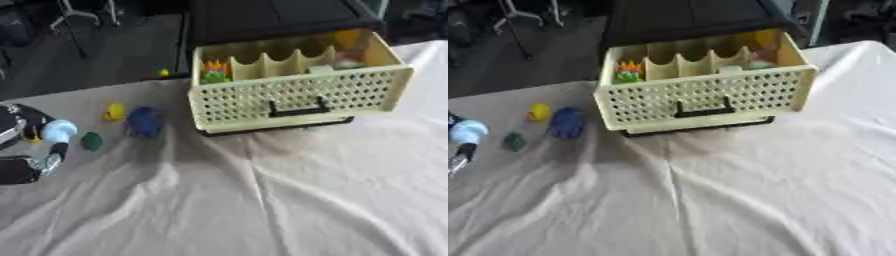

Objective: Pick up objects from table and place into drawer.

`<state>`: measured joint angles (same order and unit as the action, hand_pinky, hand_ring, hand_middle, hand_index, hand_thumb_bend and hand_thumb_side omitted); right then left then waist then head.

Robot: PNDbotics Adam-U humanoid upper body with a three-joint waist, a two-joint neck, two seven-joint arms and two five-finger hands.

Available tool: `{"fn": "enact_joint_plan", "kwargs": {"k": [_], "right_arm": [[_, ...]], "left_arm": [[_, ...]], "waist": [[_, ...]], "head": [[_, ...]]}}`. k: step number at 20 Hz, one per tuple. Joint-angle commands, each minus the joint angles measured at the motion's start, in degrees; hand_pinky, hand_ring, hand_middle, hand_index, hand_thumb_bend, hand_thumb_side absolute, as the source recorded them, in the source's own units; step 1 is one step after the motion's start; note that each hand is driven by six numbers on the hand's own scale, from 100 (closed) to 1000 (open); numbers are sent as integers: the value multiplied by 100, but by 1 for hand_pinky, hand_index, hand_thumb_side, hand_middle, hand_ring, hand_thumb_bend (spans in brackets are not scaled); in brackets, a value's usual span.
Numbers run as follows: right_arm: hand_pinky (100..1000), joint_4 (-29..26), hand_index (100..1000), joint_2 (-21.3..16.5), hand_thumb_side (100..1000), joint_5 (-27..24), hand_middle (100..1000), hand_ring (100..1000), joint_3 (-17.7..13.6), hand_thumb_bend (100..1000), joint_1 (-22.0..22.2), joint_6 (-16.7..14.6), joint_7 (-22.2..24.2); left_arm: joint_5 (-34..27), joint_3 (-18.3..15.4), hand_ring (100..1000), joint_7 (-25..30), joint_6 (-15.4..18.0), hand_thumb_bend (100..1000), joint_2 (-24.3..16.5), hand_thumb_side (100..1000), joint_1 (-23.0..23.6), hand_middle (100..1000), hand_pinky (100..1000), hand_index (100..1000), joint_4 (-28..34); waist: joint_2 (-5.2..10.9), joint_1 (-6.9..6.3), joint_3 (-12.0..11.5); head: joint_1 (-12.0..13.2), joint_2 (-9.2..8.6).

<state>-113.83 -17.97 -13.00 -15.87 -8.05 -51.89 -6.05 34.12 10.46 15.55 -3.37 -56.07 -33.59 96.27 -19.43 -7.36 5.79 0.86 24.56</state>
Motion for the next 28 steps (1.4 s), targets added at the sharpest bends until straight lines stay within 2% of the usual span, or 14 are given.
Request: {"fn": "enact_joint_plan", "kwargs": {"k": [1,9,18,28], "right_arm": [[774,-76,809,-192,939,-90,728,755,18,100,4,-8,10],[775,-76,808,-281,943,-263,726,755,80,100,25,-8,139],[779,-76,808,-308,949,-377,725,756,160,100,-64,2,292],[784,-76,809,-334,960,-566,724,756,240,100,-274,143,474]], "left_arm": [[-189,1,567,144,45,100,-168,667,-370,528,513,772,182],[-393,268,557,511,164,100,324,673,-1456,522,505,772,-12],[-297,413,545,556,418,100,1040,719,-2338,510,489,778,-761],[-141,374,537,370,680,100,1619,750,-2794,502,478,781,-1485]], "waist": [[165,6,22],[260,-97,206],[225,-278,490],[151,-459,849]], "head": [[-37,16],[54,83],[222,78],[405,-21]]}}
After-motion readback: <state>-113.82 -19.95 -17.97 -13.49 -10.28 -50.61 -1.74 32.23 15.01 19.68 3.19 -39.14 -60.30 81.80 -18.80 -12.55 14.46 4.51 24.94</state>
